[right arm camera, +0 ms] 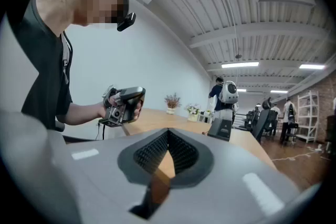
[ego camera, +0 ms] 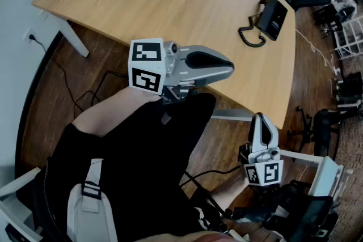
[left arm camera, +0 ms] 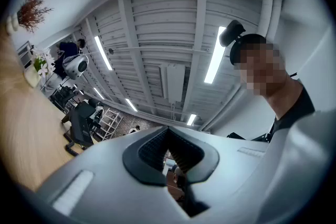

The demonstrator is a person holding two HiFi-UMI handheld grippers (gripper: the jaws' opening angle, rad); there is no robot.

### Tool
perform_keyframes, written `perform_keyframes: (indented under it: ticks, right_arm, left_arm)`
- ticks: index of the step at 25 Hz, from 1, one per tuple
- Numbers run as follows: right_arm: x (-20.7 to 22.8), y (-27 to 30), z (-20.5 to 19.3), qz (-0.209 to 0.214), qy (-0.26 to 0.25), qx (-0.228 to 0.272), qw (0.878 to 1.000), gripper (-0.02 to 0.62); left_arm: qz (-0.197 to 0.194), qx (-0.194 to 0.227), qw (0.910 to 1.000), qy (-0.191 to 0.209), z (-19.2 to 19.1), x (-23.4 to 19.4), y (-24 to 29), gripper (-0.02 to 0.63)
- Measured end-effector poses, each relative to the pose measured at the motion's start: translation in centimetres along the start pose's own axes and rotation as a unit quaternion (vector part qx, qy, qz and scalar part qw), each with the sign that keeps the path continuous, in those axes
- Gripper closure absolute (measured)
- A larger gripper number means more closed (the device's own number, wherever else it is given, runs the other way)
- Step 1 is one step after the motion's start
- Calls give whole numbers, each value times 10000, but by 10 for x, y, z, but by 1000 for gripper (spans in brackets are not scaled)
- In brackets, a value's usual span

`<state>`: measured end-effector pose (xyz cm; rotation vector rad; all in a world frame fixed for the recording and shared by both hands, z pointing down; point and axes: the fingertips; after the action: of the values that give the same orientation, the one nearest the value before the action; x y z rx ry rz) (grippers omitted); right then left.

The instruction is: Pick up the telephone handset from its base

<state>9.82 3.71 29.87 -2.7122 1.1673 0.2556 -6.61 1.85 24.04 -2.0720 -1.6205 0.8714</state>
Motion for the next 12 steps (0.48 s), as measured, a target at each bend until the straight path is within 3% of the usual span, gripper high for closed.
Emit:
perform_keyframes:
  ticks: [5, 7, 9, 12]
  right_arm:
    - [36, 51, -6, 150, 63, 245, 9996, 585]
    - [59, 69, -6, 50, -14, 274, 9996, 529]
    - [83, 89, -6, -84, -113, 324, 9994, 480]
    - [121, 121, -10, -332, -227, 472, 9981, 479]
  left_arm:
    - [448, -236, 9979, 394, 18, -53, 8, 612]
    - [495, -312, 9973, 452, 21, -80, 19, 612]
    - [658, -396, 9960, 452, 21, -113, 27, 612]
    - [1094, -396, 9930, 222, 22, -173, 34, 612]
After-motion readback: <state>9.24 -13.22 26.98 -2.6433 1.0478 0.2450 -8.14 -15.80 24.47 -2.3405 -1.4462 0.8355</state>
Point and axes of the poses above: the fingertips, and each gripper's own axes: y forward along the fingers, x to its right, z out of its top, and after that the axes turned 9 degrees about x, right-handed
